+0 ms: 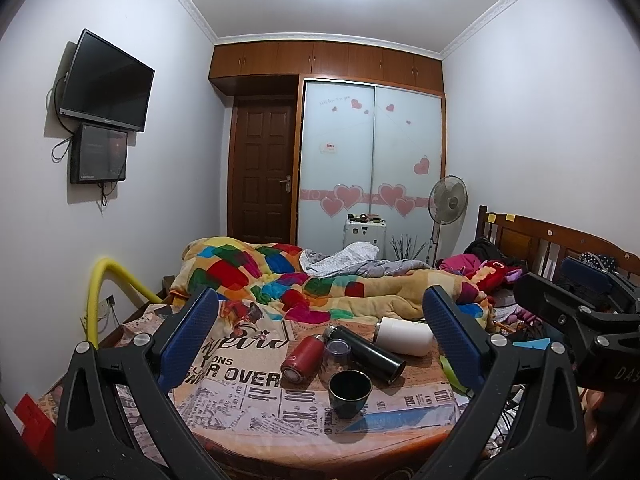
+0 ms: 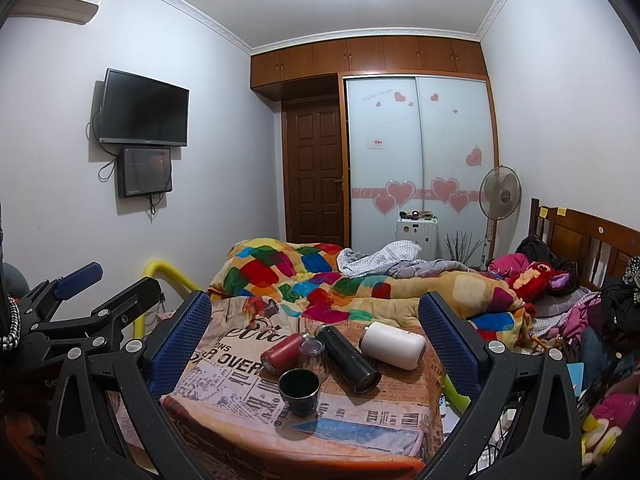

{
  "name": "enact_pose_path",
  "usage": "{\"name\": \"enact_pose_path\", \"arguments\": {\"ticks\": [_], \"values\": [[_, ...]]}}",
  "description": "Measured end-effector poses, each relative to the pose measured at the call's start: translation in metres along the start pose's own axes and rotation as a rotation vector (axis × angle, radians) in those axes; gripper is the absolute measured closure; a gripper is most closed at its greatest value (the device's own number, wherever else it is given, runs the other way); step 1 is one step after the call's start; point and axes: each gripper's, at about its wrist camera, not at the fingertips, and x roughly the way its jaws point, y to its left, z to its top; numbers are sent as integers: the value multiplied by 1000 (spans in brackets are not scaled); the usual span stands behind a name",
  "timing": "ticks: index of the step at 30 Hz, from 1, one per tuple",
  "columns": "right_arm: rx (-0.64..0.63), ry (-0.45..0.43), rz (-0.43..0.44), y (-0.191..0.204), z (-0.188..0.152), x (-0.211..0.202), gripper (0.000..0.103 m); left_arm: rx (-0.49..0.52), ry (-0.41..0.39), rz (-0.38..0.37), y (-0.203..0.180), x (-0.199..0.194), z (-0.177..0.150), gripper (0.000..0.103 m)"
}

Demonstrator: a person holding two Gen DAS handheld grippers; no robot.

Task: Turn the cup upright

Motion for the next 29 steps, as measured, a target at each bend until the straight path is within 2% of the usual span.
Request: {"name": "enact_pose_path", "arguments": {"ticks": [29], "values": [[4, 16, -8, -13, -7, 1, 0, 11, 7, -17, -1, -1, 1, 0]]}}
